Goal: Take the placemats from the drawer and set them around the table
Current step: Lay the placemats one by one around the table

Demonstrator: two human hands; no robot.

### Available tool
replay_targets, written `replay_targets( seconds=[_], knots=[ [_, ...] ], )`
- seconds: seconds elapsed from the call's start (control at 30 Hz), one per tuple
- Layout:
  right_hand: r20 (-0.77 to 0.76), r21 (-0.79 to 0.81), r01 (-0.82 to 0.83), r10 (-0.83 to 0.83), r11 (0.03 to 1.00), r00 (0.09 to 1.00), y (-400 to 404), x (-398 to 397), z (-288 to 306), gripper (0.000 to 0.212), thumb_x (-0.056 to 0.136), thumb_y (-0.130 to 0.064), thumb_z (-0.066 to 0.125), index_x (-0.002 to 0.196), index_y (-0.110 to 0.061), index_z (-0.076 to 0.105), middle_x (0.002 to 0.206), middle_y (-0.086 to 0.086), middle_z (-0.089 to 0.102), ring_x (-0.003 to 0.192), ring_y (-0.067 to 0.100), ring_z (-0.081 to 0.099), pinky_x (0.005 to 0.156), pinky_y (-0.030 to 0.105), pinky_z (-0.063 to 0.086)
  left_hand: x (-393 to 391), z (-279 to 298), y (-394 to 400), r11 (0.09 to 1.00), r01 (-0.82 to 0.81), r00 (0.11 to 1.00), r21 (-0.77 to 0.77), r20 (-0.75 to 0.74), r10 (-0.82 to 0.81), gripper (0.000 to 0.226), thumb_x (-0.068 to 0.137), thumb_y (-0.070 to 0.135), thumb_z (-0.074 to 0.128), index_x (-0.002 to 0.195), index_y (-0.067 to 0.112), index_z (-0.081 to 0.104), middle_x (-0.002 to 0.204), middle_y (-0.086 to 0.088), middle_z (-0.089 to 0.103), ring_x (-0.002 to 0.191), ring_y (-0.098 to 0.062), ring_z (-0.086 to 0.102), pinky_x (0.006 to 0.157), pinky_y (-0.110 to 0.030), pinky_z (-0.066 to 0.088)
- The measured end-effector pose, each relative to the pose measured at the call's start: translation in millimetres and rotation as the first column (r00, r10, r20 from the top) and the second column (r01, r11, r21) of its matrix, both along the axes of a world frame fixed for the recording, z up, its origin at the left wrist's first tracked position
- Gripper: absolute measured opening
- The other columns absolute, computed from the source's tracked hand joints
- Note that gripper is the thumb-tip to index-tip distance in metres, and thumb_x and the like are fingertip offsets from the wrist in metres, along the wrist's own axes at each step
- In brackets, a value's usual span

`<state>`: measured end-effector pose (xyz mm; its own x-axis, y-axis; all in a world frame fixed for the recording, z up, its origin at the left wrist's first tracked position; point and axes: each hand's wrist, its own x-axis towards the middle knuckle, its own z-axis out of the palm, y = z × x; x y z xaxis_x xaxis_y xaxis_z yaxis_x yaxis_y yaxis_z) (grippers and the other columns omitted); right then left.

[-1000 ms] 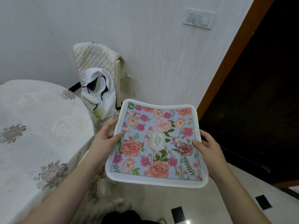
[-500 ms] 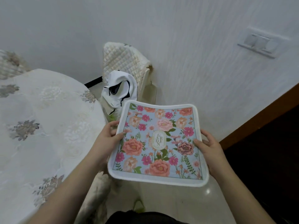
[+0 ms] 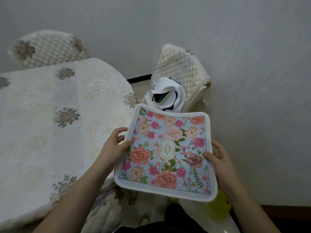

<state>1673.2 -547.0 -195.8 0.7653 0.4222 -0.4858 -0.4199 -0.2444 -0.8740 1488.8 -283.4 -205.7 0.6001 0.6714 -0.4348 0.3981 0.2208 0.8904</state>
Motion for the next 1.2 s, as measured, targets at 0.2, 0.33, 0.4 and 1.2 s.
replay_targets(
  seconds=[0.2,0.33,0.4,1.2],
  knots=[
    [-0.02,0.019,-0.237,0.237,0.971,0.971,65,69,-14,0.033,0.094,-0.011,0.062,0.12,-0.029,0.056,0.102,0.013,0.073,0.081,0.038,0.073,0.072,0.058,0.058,7,-4,16,0.979,-0.205,0.978,0.023,-0.02,0.205,0.042,0.079,0.036,0.078,0.115,0.038,0.058,0.106,-0.012,0.068,0.08,-0.027,0.075,0.069,-0.048,0.062],
    [-0.027,0.059,-0.365,0.367,0.929,0.93,98,93,-16,0.032,0.096,-0.007,0.057,0.12,-0.027,0.054,0.107,0.012,0.071,0.084,0.034,0.073,0.073,0.057,0.059,13,1,17,0.944,-0.323,0.944,0.062,-0.054,0.327,0.036,0.086,0.031,0.075,0.117,0.038,0.058,0.105,-0.013,0.067,0.078,-0.027,0.075,0.067,-0.049,0.062],
    [-0.047,0.067,-0.416,0.419,0.907,0.907,114,98,-18,0.032,0.096,-0.007,0.056,0.119,-0.028,0.053,0.107,0.014,0.07,0.084,0.035,0.073,0.073,0.058,0.058,12,3,18,0.919,-0.384,0.918,0.094,-0.074,0.391,0.033,0.088,0.032,0.073,0.117,0.04,0.057,0.105,-0.008,0.068,0.077,-0.026,0.075,0.066,-0.047,0.062],
    [-0.064,0.032,-0.813,0.813,0.581,0.579,290,-82,-40,0.042,0.096,-0.002,0.054,0.128,-0.024,0.039,0.101,0.014,0.07,0.085,0.032,0.072,0.071,0.048,0.059,-210,-11,75,0.629,-0.685,0.625,0.367,-0.147,0.766,0.033,0.094,0.028,0.066,0.121,0.043,0.056,0.1,0.013,0.07,0.083,-0.009,0.07,0.072,-0.036,0.058]
  ],
)
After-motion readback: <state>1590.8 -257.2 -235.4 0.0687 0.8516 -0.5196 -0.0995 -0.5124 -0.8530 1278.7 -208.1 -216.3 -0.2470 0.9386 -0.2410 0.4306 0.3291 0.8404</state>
